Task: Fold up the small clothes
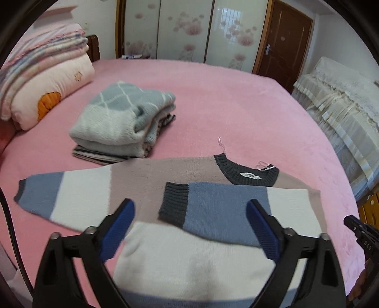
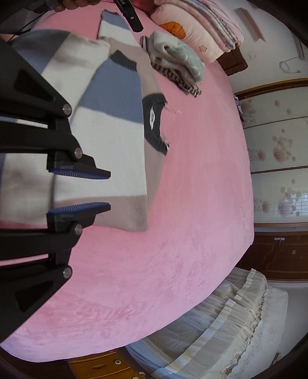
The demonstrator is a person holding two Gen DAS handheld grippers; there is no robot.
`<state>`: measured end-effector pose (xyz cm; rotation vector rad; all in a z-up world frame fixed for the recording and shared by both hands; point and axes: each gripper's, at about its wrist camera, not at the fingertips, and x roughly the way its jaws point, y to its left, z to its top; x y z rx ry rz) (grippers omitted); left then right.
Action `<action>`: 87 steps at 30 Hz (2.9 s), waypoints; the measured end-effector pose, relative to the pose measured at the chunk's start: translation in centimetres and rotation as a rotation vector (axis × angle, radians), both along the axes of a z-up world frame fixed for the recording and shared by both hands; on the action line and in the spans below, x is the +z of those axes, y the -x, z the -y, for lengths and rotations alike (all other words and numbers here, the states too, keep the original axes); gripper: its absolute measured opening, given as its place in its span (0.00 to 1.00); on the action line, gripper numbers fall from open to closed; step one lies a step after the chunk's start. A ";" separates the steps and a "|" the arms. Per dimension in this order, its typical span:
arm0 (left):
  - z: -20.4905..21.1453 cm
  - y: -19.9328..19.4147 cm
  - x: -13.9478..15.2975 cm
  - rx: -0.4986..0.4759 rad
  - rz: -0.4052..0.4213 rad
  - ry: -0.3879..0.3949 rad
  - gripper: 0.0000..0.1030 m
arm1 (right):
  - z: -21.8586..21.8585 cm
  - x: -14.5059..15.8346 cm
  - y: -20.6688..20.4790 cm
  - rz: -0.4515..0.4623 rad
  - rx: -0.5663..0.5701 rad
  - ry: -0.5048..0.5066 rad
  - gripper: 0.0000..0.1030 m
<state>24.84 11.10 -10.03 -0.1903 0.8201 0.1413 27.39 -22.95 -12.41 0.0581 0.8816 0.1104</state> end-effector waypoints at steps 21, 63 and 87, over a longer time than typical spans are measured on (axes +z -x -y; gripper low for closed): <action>-13.0 9.2 4.2 0.170 0.002 -0.107 0.99 | -18.1 4.2 4.6 0.094 0.271 -0.012 0.19; -43.9 6.7 -14.7 0.934 -0.247 0.423 0.07 | -43.2 -2.2 0.3 0.000 0.565 0.009 0.19; -24.6 4.7 -5.0 0.317 -0.034 0.321 0.06 | -36.5 -1.6 -0.2 0.000 0.476 0.017 0.19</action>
